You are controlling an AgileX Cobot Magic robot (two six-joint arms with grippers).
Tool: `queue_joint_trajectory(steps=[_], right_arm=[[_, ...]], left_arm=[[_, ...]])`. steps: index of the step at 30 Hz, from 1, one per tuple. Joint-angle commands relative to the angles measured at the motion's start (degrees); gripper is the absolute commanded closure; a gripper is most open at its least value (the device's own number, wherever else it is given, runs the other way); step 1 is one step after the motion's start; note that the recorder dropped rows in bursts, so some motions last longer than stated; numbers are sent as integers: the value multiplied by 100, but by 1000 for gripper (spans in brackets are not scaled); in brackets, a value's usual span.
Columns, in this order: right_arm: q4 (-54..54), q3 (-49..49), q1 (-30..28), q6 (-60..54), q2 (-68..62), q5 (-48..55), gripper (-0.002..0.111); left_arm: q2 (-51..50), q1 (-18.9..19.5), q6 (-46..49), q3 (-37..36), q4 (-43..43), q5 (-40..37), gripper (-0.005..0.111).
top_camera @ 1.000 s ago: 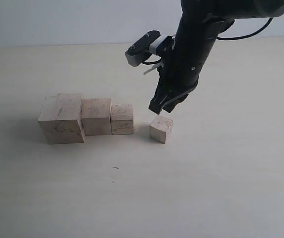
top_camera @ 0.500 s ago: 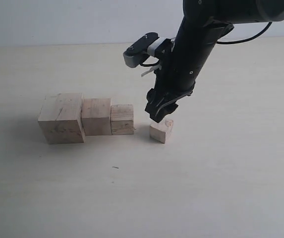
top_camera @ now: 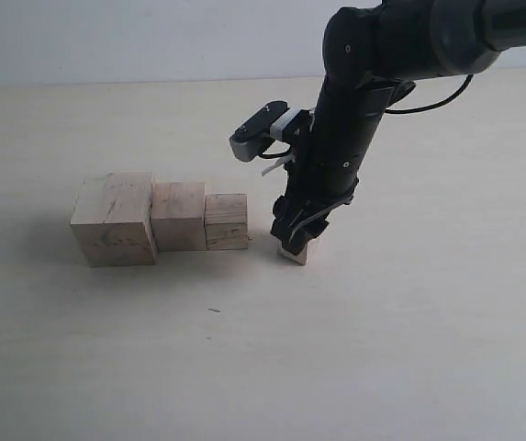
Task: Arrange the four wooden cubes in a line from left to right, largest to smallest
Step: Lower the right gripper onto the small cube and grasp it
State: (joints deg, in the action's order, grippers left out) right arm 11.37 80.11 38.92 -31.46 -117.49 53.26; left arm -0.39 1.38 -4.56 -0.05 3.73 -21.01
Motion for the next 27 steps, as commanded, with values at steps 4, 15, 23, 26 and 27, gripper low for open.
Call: queue_joint_trajectory(steps=[4, 15, 23, 26, 27], right_arm=[[-106, -31, -26, -44, -246, -221, 49], [-84, -31, -26, 8, 30, -219, 49], [343, -31, -26, 480, 47, -399, 48], [198, -31, -26, 825, 47, -458, 39], [95, -31, -26, 1044, 47, -555, 34]], left_arm=[[39, -36, -19, 5, -8, 42, 107], [39, -36, -19, 5, -8, 42, 107], [39, -36, -19, 5, -8, 42, 107], [39, -36, -19, 5, -8, 42, 107], [39, -36, -19, 5, -8, 42, 107]])
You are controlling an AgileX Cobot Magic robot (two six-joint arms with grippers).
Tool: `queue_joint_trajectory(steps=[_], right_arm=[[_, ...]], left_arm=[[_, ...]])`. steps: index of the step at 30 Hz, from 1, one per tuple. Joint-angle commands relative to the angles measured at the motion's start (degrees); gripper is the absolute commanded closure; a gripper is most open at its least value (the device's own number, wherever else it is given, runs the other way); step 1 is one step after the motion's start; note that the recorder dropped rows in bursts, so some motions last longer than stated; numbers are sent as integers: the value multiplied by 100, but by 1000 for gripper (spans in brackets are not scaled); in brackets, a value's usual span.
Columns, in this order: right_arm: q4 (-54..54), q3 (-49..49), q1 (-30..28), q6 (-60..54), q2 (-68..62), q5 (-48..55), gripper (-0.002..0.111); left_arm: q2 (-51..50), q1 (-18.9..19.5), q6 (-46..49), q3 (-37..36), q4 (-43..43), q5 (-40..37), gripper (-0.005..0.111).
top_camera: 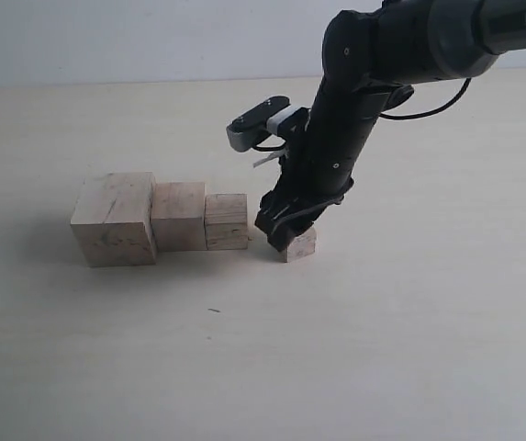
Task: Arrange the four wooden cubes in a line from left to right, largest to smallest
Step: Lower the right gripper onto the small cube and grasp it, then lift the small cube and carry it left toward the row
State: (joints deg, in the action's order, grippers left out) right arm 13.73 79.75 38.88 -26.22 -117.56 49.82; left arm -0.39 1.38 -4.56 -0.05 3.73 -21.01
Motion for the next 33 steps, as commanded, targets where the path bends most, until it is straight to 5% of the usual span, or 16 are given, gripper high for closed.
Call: queue_joint_trajectory(steps=[1, 10, 25, 29, 33], right_arm=[[-210, 6, -23, 690, 54, -286, 32], [-280, 6, -23, 1634, 54, -412, 32], [-194, 6, -23, 1633, -254, -394, 39], [-210, 6, -23, 1633, -264, -381, 46], [-273, 6, -23, 1584, -264, -179, 68]], left_arm=[[39, -36, -19, 5, -8, 42, 107], [39, -36, -19, 5, -8, 42, 107], [39, -36, -19, 5, -8, 42, 107], [39, -36, -19, 5, -8, 42, 107], [39, -36, -19, 5, -8, 42, 107]])
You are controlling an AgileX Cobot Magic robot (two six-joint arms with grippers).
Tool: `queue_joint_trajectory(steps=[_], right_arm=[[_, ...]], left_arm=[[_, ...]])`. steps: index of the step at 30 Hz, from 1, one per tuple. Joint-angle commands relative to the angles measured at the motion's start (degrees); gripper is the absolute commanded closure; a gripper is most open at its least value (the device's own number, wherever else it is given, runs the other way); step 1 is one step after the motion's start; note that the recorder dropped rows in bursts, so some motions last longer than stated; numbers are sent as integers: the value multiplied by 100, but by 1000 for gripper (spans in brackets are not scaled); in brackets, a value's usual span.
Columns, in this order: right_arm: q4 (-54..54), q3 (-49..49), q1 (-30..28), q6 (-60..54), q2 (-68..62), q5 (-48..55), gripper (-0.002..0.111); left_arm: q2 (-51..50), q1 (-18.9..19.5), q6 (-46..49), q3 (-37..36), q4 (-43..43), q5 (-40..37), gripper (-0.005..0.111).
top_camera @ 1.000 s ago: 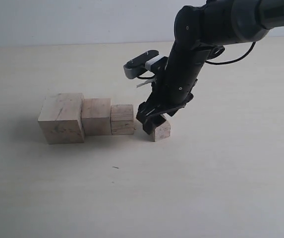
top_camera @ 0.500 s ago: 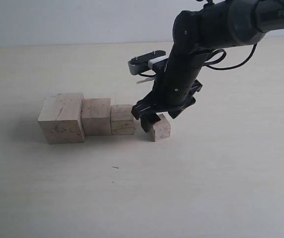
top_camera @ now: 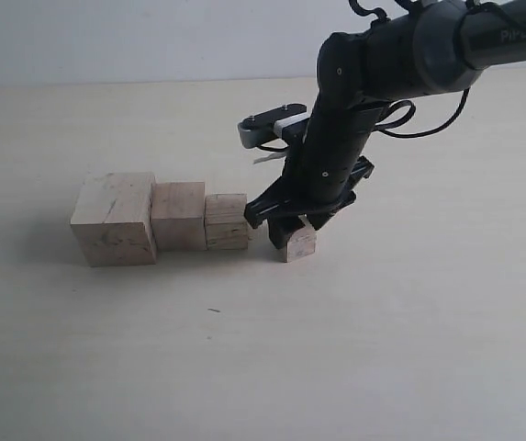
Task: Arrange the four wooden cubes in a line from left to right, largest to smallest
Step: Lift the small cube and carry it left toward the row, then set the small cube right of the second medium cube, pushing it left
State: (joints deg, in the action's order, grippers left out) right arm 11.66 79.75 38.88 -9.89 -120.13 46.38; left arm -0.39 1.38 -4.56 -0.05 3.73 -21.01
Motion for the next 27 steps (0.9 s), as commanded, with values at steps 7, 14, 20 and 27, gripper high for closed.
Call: queue_joint_trajectory(steps=[7, 14, 20, 27], right_arm=[[-834, 6, -23, -596, 4, 515, 108], [-1312, 6, -23, -3711, 4, -6, 108], [-778, 787, -120, -4974, -202, -162, 108], [-113, 1778, -333, -5459, -787, 985, 108]], left_arm=[[39, -36, -19, 5, -8, 42, 107], [39, -36, -19, 5, -8, 42, 107], [39, -36, -19, 5, -8, 42, 107], [39, -36, -19, 5, -8, 42, 107]])
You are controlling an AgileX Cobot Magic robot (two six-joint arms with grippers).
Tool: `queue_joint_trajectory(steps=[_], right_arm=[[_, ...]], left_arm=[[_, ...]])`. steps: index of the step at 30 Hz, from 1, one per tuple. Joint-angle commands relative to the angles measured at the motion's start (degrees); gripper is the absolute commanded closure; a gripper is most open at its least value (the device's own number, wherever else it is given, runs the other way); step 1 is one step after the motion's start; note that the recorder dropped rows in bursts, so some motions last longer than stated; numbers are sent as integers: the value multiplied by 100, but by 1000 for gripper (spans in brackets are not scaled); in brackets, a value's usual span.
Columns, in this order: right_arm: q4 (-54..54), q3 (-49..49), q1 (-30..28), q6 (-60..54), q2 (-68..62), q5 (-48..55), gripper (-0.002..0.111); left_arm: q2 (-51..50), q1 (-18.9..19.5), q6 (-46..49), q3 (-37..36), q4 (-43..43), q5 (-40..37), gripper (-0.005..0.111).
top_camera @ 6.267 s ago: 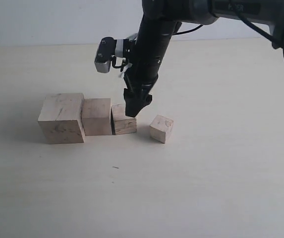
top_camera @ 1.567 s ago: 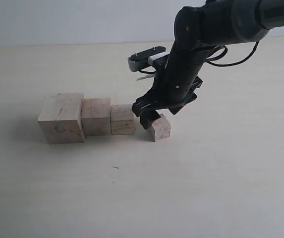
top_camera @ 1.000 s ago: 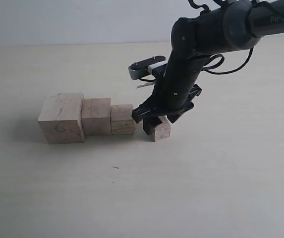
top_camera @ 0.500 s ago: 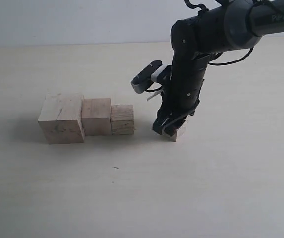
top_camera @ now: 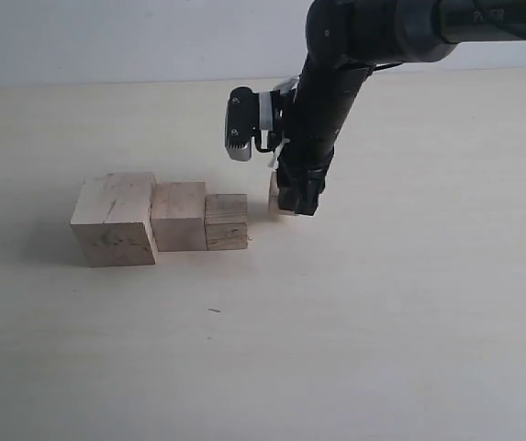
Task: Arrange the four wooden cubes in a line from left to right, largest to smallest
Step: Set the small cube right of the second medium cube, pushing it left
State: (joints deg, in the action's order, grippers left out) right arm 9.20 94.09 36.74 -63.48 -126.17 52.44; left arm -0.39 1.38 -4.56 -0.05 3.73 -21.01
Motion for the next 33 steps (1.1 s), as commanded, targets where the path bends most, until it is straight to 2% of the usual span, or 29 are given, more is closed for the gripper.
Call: queue_joint_trajectory(steps=[1, 11, 24, 33], right_arm=[[225, 431, -143, -101, -236, 501, 108], [1028, 762, -142, -608, -332, 1092, 108], [1030, 742, -142, -545, -382, 1266, 108], [760, 742, 63, -279, -382, 1167, 108]], left_arm=[[39, -36, -19, 5, -8, 42, 107], [39, -36, -19, 5, -8, 42, 107], [39, -36, -19, 5, -8, 42, 107], [39, -36, -19, 5, -8, 42, 107]])
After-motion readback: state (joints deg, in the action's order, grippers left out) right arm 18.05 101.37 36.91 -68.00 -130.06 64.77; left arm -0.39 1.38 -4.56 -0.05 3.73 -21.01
